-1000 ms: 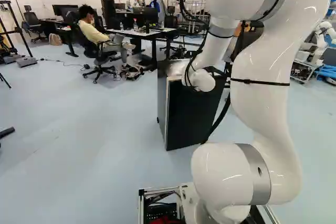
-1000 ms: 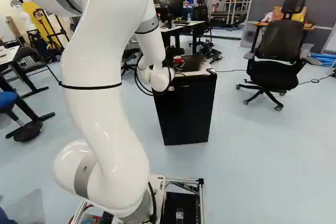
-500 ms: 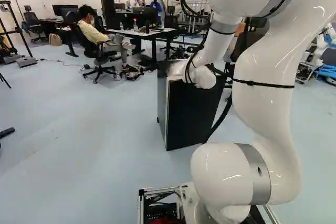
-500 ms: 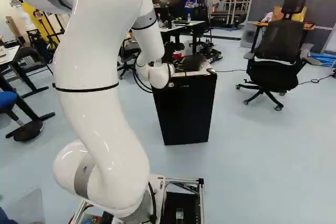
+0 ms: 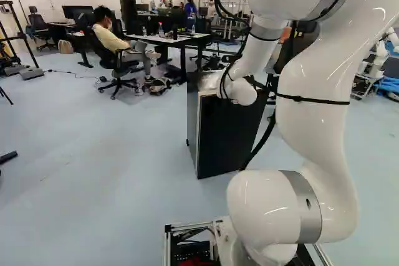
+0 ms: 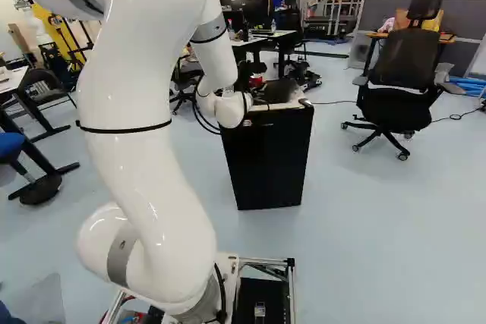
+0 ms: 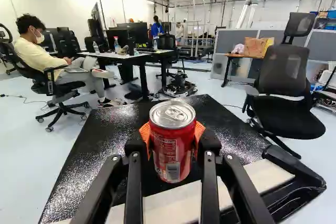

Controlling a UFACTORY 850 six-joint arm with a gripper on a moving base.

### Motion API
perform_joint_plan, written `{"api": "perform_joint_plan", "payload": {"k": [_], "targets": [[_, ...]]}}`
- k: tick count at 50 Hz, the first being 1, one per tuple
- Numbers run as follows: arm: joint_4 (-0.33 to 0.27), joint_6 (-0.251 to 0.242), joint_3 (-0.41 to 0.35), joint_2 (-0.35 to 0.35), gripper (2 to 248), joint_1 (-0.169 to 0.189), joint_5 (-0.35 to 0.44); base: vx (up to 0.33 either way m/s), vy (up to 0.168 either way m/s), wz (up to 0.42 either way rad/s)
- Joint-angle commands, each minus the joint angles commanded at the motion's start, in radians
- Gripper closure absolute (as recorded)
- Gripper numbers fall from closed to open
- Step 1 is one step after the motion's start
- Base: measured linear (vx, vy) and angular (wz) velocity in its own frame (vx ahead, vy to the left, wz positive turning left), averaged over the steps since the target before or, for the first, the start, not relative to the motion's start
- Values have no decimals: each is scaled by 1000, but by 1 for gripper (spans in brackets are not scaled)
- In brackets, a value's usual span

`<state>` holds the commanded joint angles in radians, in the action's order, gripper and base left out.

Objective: Grab a drink from the fridge

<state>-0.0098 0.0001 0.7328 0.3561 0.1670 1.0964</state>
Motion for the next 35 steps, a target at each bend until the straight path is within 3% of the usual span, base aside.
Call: {"api": "perform_joint_plan", "payload": {"k": [35], "targets": [[0,0,0,0,151,0,0,0,0,0]]}}
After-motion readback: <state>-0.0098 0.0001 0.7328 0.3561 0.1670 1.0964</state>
